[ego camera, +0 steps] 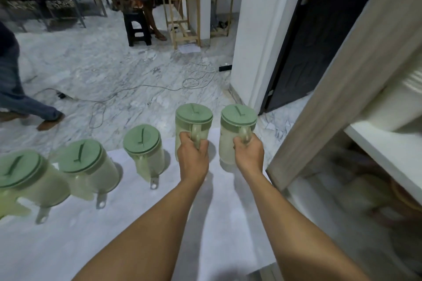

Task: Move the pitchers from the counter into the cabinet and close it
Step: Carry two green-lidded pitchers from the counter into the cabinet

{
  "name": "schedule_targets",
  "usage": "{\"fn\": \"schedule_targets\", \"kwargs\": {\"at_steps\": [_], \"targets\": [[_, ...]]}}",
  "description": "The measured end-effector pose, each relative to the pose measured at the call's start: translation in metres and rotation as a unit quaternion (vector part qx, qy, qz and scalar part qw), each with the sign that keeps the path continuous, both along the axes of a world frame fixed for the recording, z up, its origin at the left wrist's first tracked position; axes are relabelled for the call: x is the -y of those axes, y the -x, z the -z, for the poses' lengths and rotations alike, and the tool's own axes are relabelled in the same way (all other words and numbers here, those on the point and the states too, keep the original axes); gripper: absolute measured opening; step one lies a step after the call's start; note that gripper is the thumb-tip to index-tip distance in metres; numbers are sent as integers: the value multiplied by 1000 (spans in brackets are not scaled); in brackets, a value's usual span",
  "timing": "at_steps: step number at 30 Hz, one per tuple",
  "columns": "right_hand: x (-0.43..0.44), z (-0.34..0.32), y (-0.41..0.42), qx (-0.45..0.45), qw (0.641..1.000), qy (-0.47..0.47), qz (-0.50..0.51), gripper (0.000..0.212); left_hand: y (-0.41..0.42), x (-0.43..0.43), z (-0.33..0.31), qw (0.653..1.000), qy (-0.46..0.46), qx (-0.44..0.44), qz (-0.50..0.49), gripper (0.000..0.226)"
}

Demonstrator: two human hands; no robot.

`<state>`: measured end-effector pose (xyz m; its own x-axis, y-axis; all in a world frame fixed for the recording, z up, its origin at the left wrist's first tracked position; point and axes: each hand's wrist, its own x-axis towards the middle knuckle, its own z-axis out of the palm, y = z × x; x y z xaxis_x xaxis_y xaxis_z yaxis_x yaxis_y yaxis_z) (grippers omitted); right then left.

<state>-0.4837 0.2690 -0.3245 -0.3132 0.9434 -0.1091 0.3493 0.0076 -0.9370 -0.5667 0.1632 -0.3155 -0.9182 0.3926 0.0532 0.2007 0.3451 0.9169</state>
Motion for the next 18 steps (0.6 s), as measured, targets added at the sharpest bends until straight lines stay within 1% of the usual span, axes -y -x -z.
{"fn": "schedule_targets", "kwargs": {"at_steps": [5, 7, 9, 12, 18], "targets": [[25, -47, -20, -16, 999, -23, 26, 13, -7, 15, -54, 999, -39, -5, -20, 16], [41, -70, -32, -30, 998, -45, 43, 13, -9, 26, -79, 998, -59, -10, -12, 17], [62, -94, -45, -39, 995, -65, 66, 16, -13, 42, -105, 997, -68, -24, 18, 21], [95, -127, -65, -54, 988, -87, 114, 13, -23, 68, -139, 995, -71, -44, 53, 24], [174, -194, -117, -45, 968, -130, 208, 16, -51, 128, -190, 977, -129, -25, 168, 27]]}}
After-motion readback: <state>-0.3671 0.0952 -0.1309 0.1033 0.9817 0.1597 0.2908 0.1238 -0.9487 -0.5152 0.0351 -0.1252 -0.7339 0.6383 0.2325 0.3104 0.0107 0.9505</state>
